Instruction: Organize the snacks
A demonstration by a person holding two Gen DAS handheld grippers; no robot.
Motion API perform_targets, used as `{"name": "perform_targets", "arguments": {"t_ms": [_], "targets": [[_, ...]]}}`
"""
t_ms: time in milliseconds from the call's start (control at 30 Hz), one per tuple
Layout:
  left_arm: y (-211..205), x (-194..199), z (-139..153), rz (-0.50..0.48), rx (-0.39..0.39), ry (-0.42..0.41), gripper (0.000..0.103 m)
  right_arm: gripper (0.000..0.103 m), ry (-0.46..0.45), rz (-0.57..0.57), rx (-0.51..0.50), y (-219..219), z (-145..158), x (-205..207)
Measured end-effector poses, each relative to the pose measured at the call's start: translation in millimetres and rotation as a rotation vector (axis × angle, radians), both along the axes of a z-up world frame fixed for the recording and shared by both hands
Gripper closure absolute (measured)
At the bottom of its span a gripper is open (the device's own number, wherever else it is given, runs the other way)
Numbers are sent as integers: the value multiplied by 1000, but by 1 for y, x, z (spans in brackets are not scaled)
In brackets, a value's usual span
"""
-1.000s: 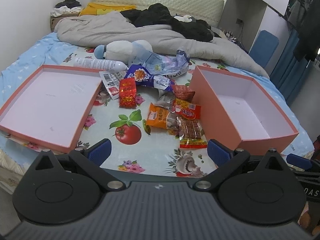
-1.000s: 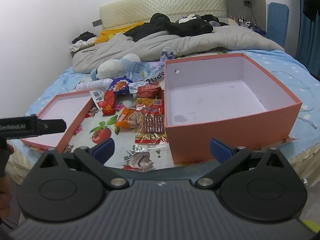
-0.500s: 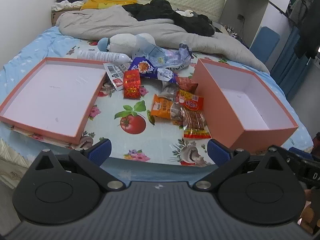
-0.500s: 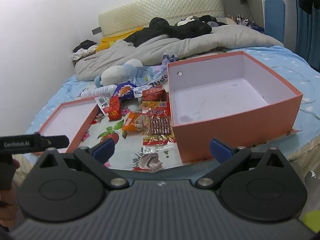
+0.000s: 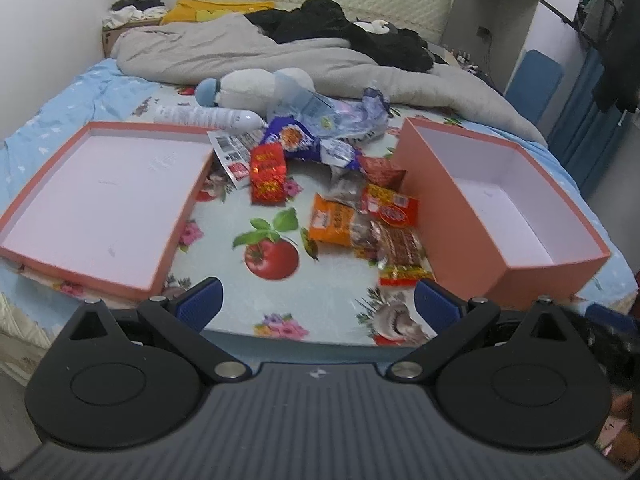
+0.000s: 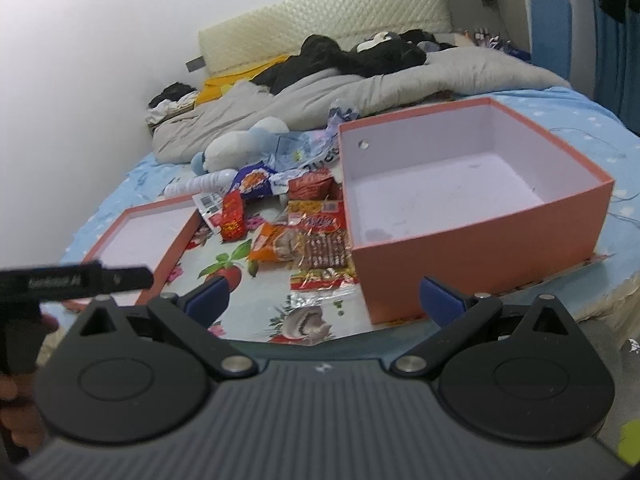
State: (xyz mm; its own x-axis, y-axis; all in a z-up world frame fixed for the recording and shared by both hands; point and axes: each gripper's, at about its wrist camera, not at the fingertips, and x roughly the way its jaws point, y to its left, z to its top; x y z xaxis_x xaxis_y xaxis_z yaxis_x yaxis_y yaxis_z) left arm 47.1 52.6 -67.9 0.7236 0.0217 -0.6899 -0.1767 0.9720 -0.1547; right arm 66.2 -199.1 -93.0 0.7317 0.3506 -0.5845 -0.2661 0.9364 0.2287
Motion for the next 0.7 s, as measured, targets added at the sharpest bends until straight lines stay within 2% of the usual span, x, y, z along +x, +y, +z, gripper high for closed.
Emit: {"name": "perform_targets", "arguments": {"t_ms": [33, 133, 267, 333, 467, 567, 700], "targets": [[2, 4, 0, -1, 2, -2, 0, 11, -1, 5, -5, 3, -1, 2], [7, 17, -3, -16, 11, -11, 0, 23, -13, 15, -22, 15, -4, 7], [13, 33, -3, -72, 2, -32, 0, 23, -88, 33, -95, 36, -4, 8], [16, 43, -3, -77, 17, -46, 1, 23, -118, 58, -106, 46, -4, 10], [25, 63, -9, -96, -12, -50, 1, 24, -166, 99, -111, 63, -3, 19], [33, 75, -17, -111, -52, -59, 5, 24, -201, 139, -150, 80, -6, 25], [51, 98, -36, -120, -169, -43, 9, 25, -233, 180, -228, 104, -18, 35]]}}
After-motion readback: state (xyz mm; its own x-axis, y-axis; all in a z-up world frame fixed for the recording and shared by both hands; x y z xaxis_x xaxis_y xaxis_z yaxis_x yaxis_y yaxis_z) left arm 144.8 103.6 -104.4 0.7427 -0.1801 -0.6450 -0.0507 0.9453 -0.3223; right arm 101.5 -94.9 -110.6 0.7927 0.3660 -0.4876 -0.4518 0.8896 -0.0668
